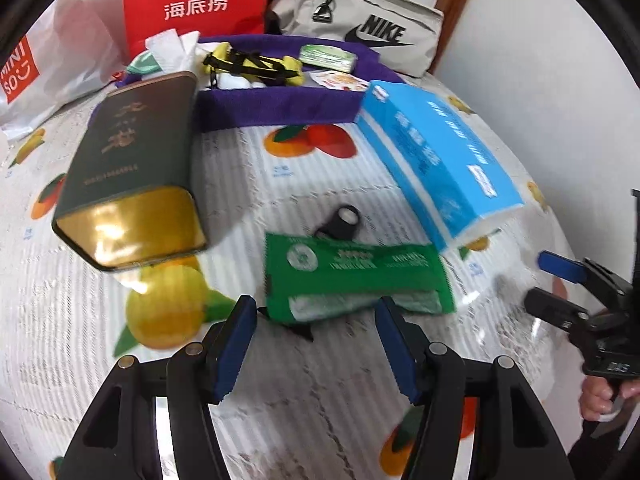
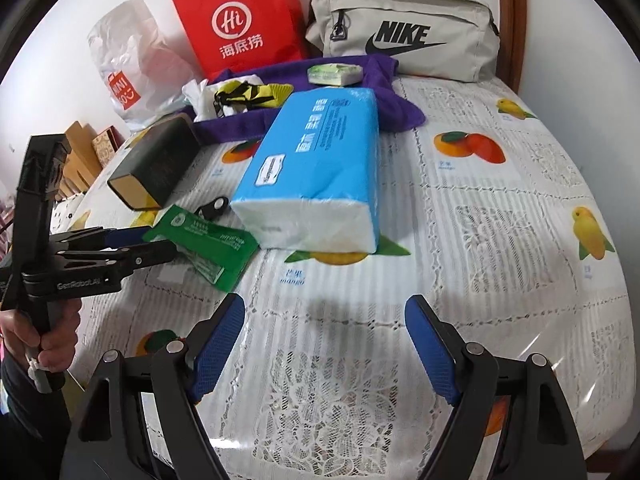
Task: Organize soft objects
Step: 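Move both grippers back from the towel toward the green sachet and black clip, then grasp the long green sachet with the right gripper while the left gripper grasps the black clip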
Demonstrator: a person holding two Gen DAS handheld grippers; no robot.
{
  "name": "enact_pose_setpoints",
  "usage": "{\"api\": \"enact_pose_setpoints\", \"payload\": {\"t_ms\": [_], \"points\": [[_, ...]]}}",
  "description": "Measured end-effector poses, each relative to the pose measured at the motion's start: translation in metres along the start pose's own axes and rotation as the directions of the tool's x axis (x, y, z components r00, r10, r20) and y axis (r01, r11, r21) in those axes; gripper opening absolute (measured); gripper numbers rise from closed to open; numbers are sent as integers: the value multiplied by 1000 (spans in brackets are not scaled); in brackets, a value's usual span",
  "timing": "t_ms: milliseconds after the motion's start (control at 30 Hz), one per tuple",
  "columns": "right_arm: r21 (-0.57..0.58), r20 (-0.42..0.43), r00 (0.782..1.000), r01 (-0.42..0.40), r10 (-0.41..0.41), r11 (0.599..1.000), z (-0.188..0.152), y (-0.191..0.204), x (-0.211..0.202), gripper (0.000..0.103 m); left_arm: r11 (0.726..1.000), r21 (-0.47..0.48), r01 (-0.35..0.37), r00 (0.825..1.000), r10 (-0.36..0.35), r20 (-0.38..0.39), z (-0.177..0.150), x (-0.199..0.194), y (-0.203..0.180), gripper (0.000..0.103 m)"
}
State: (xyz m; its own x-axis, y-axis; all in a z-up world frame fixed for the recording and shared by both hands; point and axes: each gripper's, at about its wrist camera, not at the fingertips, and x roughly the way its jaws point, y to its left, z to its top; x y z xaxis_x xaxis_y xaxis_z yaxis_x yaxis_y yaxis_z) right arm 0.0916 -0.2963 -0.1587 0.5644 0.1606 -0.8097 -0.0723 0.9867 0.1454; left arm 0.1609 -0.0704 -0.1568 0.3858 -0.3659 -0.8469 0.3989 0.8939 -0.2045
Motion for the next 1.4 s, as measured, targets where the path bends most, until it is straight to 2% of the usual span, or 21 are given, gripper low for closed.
{"api": "enact_pose_setpoints", "payload": {"t_ms": [133, 200, 300, 433, 567, 600, 633, 667, 700, 733, 800, 933, 1067, 1133, 1233, 1400], "points": [[-14, -9, 1000, -9, 9, 1000, -4, 6, 3, 82, 996, 11, 86, 996, -86, -1, -13, -9, -7, 59], [-19, -12, 1000, -15, 14, 1000, -6, 9, 4, 82, 994, 31, 101, 995, -101, -5, -19, -13, -14, 59], [-25, -16, 1000, -23, 22, 999, -9, 12, 5, 82, 996, 50, 77, 997, -77, 0, -26, -18, -19, 59], [-37, -18, 999, -29, 28, 999, -13, 15, 6, 82, 1000, 8, 7, 998, -7, 70, -22, -25, -8, 59], [-35, -23, 999, -25, 24, 999, -15, 13, 7, 82, 996, 62, -70, 996, 66, 61, -12, -9, -10, 59], [-33, -23, 999, -25, 24, 999, -15, 12, 7, 82, 993, 87, -81, 996, 77, 47, -11, -3, -13, 55], [-30, -23, 999, -23, 23, 999, -15, 11, 7, 82, 990, 106, -95, 995, 92, 34, -10, 2, -16, 46], [-27, -23, 1000, -21, 20, 999, -16, 10, 7, 82, 981, 134, -137, 990, 133, 39, -10, 7, -21, 44], [-24, -23, 1000, -18, 18, 1000, -16, 9, 7, 82, 976, 155, -152, 988, 145, 56, -10, 8, -26, 36], [-22, -23, 1000, -18, 17, 1000, -16, 8, 7, 82, 977, 166, -136, 990, 129, 53, -9, 10, -28, 25], [-16, -26, 1000, -16, 16, 1000, -15, 8, 9, 82, 979, 154, -131, 991, 124, 52, -4, 11, -28, 22], [-21, -29, 999, -31, 30, 999, -15, 13, 10, 82, 987, 126, -103, 995, 100, 27, -7, 6, -20, 21], [-64, -24, 998, -65, 63, 996, -16, 26, 8, 82, 988, 98, -117, 993, 116, 14, -35, -16, -2, 21], [-89, -25, 996, -93, 91, 992, -15, 35, 9, 82, 988, 77, -132, 991, 132, 10, -47, -26, 9, 21], [-129, -43, 987, -156, 152, 979, -12, 53, 15, 82, 992, 35, -118, 993, 118, 4, -61, -40, 25, 22], [-249, -63, 973, -232, 224, 940, -5, 96, 24, 82, 993, -42, -109, 994, 110, 26, -69, -50, 51, 24]]}}
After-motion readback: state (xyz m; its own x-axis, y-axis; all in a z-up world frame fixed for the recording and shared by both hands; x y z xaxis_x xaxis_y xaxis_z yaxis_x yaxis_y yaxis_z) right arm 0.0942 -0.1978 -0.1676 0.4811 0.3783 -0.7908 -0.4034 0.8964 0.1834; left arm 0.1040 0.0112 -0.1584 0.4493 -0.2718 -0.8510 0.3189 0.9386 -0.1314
